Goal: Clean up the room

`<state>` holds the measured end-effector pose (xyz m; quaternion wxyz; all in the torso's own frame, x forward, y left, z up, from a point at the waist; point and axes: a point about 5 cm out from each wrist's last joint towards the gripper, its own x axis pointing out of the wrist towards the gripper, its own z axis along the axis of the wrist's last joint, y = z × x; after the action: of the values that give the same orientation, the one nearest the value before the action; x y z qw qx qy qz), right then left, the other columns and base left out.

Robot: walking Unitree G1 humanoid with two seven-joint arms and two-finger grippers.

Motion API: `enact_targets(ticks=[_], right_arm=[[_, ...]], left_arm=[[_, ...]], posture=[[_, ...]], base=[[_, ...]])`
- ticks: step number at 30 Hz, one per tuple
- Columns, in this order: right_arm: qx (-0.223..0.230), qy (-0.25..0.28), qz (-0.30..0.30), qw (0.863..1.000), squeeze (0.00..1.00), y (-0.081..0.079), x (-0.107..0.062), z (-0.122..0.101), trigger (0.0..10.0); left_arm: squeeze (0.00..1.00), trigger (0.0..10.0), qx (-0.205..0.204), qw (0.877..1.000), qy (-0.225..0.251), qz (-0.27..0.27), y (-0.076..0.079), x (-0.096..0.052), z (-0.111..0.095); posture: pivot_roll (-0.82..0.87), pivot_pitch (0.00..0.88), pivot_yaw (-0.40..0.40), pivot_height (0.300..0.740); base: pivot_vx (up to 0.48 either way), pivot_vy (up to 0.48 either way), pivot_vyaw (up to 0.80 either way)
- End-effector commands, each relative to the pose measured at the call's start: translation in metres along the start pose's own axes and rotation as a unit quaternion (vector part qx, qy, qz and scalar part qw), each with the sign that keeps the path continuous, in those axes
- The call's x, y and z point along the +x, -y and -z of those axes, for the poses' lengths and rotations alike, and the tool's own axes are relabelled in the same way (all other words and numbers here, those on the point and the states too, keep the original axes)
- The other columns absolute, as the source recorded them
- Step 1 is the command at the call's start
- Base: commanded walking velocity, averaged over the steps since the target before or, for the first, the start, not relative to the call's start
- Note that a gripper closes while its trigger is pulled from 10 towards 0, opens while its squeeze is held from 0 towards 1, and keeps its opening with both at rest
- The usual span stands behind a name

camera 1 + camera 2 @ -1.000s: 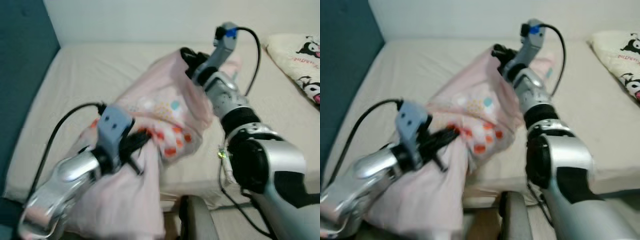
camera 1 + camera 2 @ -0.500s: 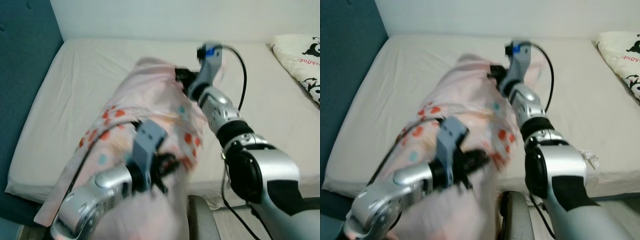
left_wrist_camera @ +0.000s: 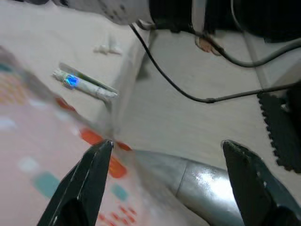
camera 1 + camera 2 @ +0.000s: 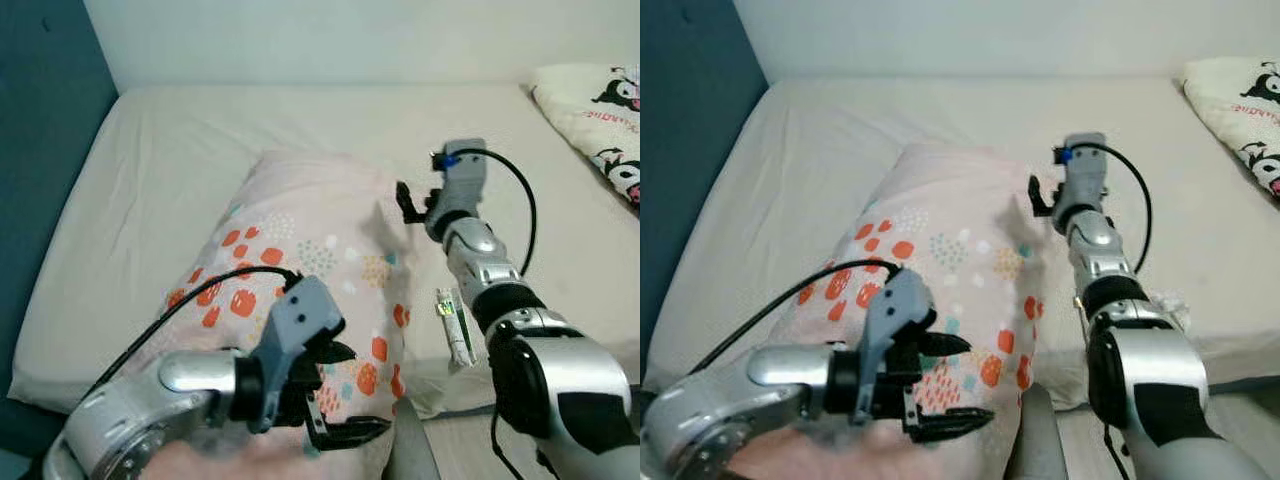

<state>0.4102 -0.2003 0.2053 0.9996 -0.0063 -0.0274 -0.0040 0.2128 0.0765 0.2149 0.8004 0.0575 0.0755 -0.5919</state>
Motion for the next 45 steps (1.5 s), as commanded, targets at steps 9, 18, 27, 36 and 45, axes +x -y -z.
enact_targets(ticks=[9,18,27,36,45], right_arm=[[0.302,-0.141,-0.063,0.941,1.00,-0.026,-0.050,0.105,10.0],[0.420,-0.160,-0.135,0.883,0.00,-0.047,-0.082,0.130,10.0],[0.412,-0.249,-0.117,0.869,0.00,-0.049,-0.112,0.164,10.0],[0.421,-0.272,-0.107,0.859,0.00,-0.042,-0.125,0.175,10.0],[0.488,-0.225,-0.147,0.831,0.00,-0.046,-0.134,0.180,10.0]], left_arm=[[1.00,10.0,0.017,0.973,0.040,-0.225,-0.069,-0.015,0.003],[1.00,10.0,0.003,0.915,-0.014,-0.403,-0.109,-0.042,0.056],[1.00,10.0,-0.012,0.821,-0.115,-0.559,-0.126,-0.101,0.128],[1.00,10.0,-0.016,0.809,-0.159,-0.566,-0.114,-0.111,0.163],[1.00,10.0,-0.005,0.809,-0.148,-0.569,-0.111,-0.110,0.169]], posture=[[-0.04,0.134,-0.010,0.546],[-0.05,0.135,-0.003,0.546],[-0.04,0.143,-0.013,0.546],[-0.03,0.159,-0.012,0.546],[0.00,0.169,-0.006,0.546]], base=[[0.000,0.000,0.00],[0.000,0.000,0.00],[0.000,0.000,0.00],[0.000,0.000,0.00],[0.000,0.000,0.00]])
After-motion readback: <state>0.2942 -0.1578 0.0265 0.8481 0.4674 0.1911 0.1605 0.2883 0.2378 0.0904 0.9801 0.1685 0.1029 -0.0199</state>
